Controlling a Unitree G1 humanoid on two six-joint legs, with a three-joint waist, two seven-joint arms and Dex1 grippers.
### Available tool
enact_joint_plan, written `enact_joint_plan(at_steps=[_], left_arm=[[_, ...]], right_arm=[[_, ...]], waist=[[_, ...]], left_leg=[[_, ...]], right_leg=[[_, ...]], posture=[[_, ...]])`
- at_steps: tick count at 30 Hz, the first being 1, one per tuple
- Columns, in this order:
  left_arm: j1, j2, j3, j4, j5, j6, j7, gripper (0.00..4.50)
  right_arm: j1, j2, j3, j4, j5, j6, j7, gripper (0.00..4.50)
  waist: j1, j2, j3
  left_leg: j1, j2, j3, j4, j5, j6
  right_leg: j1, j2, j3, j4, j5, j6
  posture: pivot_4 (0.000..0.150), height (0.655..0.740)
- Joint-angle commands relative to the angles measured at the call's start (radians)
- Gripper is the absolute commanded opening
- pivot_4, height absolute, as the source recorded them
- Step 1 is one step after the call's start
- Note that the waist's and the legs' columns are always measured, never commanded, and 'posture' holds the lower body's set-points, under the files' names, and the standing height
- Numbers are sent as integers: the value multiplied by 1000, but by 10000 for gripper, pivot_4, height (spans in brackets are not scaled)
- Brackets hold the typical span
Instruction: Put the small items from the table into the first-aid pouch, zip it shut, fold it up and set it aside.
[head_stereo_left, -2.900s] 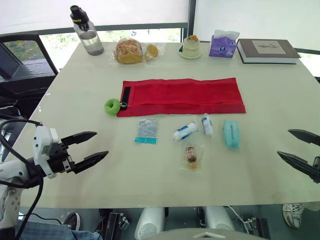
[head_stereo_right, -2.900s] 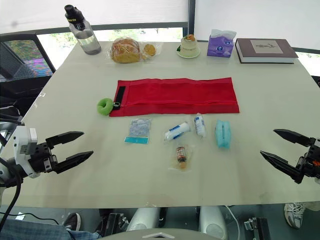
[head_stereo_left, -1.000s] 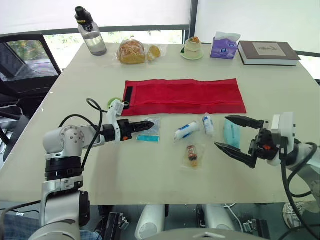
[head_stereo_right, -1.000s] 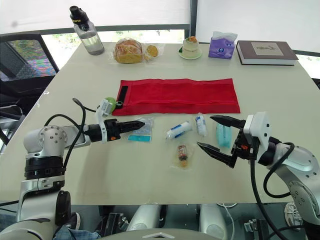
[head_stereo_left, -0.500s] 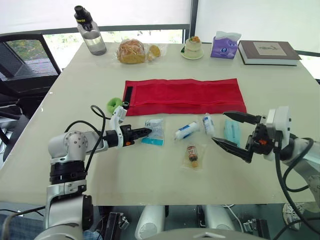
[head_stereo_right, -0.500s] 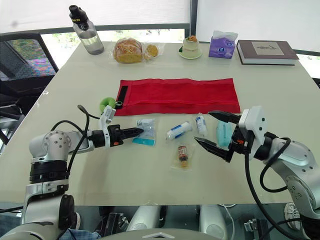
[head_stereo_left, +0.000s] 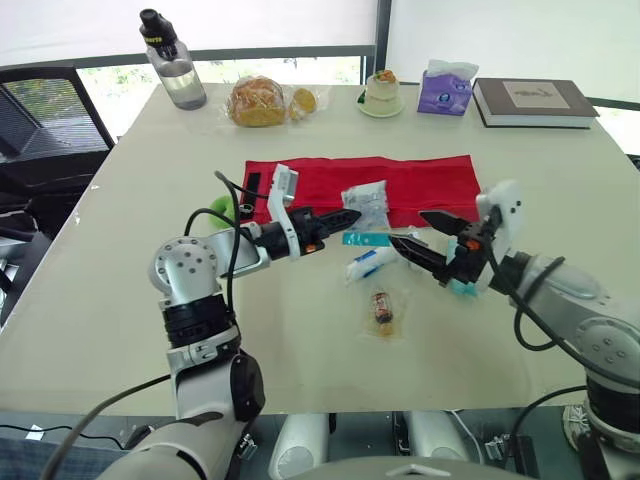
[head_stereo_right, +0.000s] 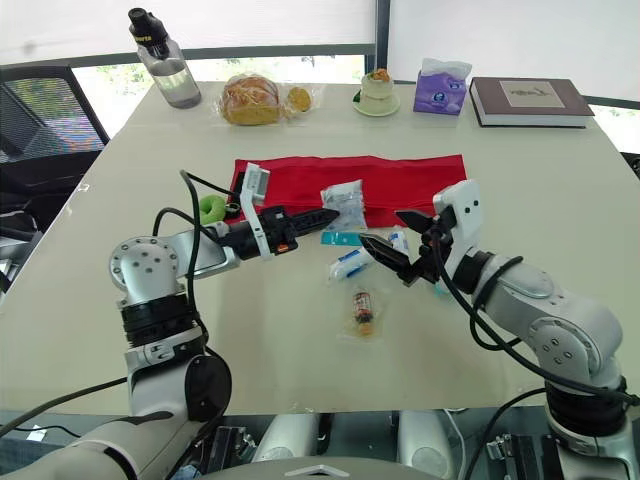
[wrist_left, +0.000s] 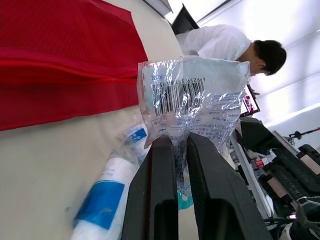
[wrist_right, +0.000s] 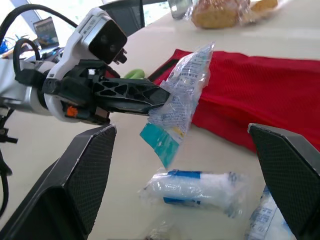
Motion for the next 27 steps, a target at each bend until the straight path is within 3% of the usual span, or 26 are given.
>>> enact_joint_plan(at_steps=[1,5,8,11,14,16,17,27], left_arm=[[-19,-42,1,-70,-39,5,43,244],[-9,-90,1,-100,-57,14,84,244],[-2,-98,-7,-106,-64,12,95,0],[-1,-92,-10,-103,-72,11,98,0],[6,-81,-32,-109,-82,6,82,0],[11,-78,-39,-112,-87,5,78,0],[13,-78,-40,-112,-87,2,78,0],[27,-66,-51,-111,-93,-21,77,0]], right_arm=[[-29,53,-29,-13,122,51,-160,45000],[-50,84,-36,9,214,74,-297,45000],[-64,105,-46,30,275,52,-383,38255],[-73,93,-43,39,313,45,-424,22493],[-74,83,-38,46,342,31,-455,12141],[-76,76,-33,49,351,25,-465,1928],[-75,72,-32,50,355,23,-469,191],[-61,36,-13,56,373,-4,-484,73]], waist=[[-4,0,0],[-11,0,0],[-12,0,0],[-13,0,0],[-13,0,0],[-13,0,0],[-13,0,0],[-13,0,0]], left_leg=[[0,0,0,0,0,0],[0,-1,1,0,0,0],[0,-1,1,0,0,0],[0,-1,1,0,0,0],[0,-1,1,0,0,0],[0,-1,1,0,0,0],[0,-1,1,0,0,0],[0,-1,1,0,0,0]], right_leg=[[0,0,0,0,0,0],[0,0,0,0,0,0],[0,1,0,0,0,0],[0,1,0,0,0,0],[0,1,0,0,0,0],[0,1,0,0,0,0],[0,1,0,0,0,0],[0,1,0,0,0,0]], posture=[[1500,7400],[1500,7400],[1500,7400],[1500,7400],[1500,7400],[1500,7400],[1500,7400],[1500,7400]])
